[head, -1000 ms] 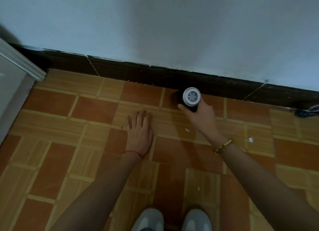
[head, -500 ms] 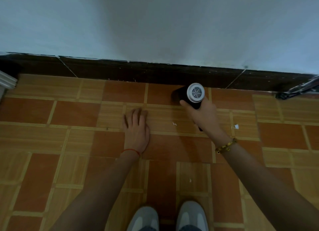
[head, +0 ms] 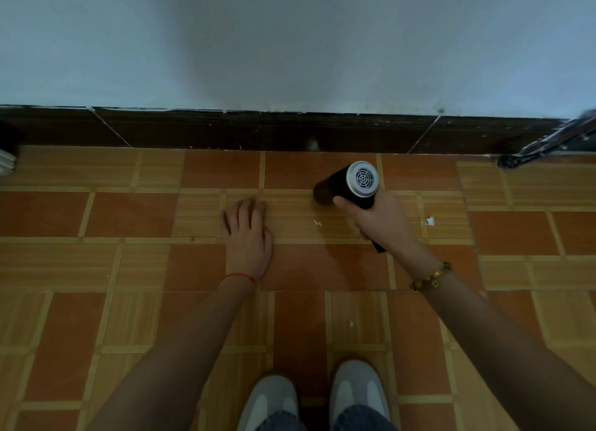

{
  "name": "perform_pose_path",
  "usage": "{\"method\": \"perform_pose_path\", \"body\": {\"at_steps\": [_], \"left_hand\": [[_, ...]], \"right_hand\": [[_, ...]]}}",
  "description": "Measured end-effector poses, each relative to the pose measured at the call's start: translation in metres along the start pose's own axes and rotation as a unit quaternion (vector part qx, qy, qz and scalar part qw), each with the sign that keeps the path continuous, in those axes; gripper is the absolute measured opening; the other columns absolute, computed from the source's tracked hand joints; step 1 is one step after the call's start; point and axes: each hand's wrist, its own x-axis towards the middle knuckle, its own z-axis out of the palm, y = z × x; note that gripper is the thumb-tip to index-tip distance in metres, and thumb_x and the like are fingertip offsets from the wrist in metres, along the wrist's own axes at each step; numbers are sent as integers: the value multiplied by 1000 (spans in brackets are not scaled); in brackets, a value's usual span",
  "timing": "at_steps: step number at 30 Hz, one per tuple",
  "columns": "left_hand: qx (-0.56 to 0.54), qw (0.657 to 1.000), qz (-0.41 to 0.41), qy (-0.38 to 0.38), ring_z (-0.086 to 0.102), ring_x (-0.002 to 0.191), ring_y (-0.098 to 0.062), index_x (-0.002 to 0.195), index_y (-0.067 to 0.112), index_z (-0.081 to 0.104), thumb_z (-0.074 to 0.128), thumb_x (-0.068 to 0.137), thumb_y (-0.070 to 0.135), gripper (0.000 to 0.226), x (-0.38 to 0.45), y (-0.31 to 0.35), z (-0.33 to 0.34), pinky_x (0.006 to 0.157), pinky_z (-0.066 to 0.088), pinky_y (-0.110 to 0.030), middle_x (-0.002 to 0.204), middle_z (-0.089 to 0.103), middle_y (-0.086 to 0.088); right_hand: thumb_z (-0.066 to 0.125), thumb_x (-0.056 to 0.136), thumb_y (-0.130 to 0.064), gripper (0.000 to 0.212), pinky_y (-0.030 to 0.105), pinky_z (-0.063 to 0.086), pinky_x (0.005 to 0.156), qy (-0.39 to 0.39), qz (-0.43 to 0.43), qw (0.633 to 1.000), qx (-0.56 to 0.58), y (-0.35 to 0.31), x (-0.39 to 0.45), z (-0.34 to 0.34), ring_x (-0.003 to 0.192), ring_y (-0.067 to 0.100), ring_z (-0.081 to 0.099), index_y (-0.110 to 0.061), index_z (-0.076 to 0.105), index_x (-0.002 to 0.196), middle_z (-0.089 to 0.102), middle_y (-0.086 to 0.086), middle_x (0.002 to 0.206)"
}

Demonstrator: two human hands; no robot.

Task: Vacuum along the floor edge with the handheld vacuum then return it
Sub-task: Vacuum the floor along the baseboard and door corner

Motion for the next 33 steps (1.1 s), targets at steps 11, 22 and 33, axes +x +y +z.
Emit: {"method": "perform_pose_path", "body": {"at_steps": [11, 22, 33], "left_hand": [[32, 999, -7, -25, 36, 139, -34, 139, 13, 47, 49, 95, 20, 45, 0, 5, -5, 118, 19, -61, 145, 44, -14], [38, 998, -17, -46, 30, 141, -32, 142, 15, 41, 46, 95, 20, 47, 0, 9, -7, 119, 17, -60, 149, 38, -12], [44, 998, -34, -37, 35, 137, -35, 135, 14, 46, 48, 92, 21, 44, 3, 15, -7, 117, 13, -65, 144, 43, -15]], "right_hand": [[71, 83, -45, 22, 17, 43, 40, -81, -2, 996, -37, 7, -17, -16, 39, 7, 57, -37, 50, 84, 60, -2, 54], [71, 82, -45, 29, 23, 47, 43, -139, 21, 990, -22, 6, -26, -12, 41, 11, 57, -26, 56, 99, 61, -2, 54], [68, 81, -55, 55, 15, 42, 60, -89, -31, 992, -81, 10, -23, 7, 72, 1, 58, -21, 58, 123, 64, -14, 86]]}}
